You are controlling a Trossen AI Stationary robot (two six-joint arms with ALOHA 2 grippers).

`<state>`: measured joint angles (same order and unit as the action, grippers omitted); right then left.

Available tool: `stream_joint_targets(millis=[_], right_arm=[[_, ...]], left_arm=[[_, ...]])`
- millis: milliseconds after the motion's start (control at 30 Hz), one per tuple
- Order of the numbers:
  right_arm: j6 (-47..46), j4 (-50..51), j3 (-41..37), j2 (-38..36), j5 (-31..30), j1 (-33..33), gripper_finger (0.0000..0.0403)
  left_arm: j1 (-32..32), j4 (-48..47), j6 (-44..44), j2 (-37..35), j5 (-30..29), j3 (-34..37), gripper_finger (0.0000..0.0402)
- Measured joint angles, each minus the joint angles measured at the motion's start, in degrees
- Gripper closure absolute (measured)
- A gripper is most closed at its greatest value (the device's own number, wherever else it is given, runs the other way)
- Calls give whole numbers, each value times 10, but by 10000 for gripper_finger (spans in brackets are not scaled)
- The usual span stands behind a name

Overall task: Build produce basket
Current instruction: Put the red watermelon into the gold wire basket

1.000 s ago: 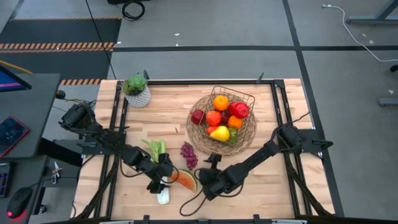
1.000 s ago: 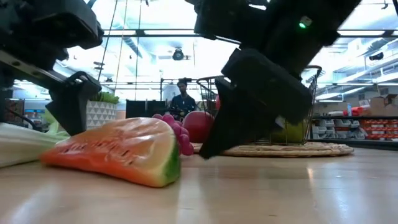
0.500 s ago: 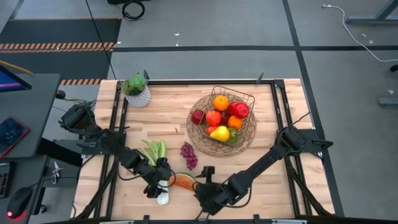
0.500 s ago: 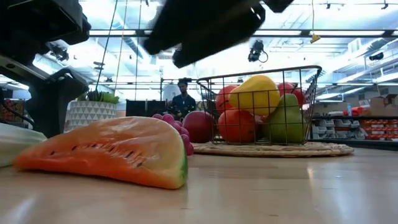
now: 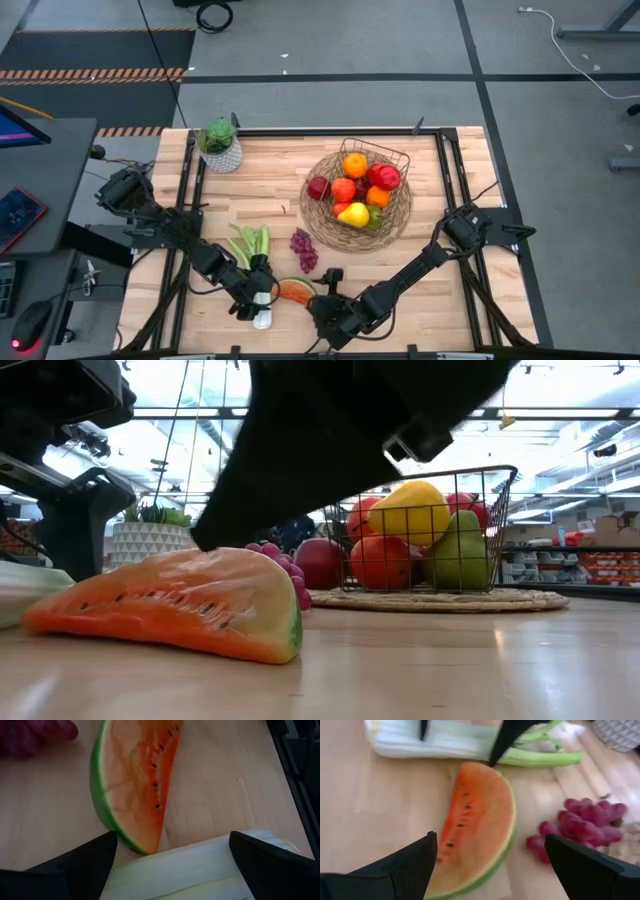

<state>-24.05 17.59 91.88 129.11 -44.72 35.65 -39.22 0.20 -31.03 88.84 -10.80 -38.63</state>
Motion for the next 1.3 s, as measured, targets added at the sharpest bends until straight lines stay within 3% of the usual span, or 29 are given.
stream_joint_targets(millis=[133, 400, 700, 1067, 1300], right_arm=[[-2, -20, 0, 2, 42, -2, 30], [-31, -16, -6, 22, 31, -13, 30], [-77, -23, -25, 21, 150, -39, 30], [-62, -22, -24, 20, 179, -53, 32], [-59, -25, -24, 20, 180, -54, 68]], left_arm=[[0, 7, 1, 0, -4, 0, 10], [0, 16, 2, 1, -5, 0, 10], [0, 33, 7, 1, -9, 1, 10], [0, 39, 8, 1, -12, 1, 10], [0, 42, 46, 1, -12, 1, 10]])
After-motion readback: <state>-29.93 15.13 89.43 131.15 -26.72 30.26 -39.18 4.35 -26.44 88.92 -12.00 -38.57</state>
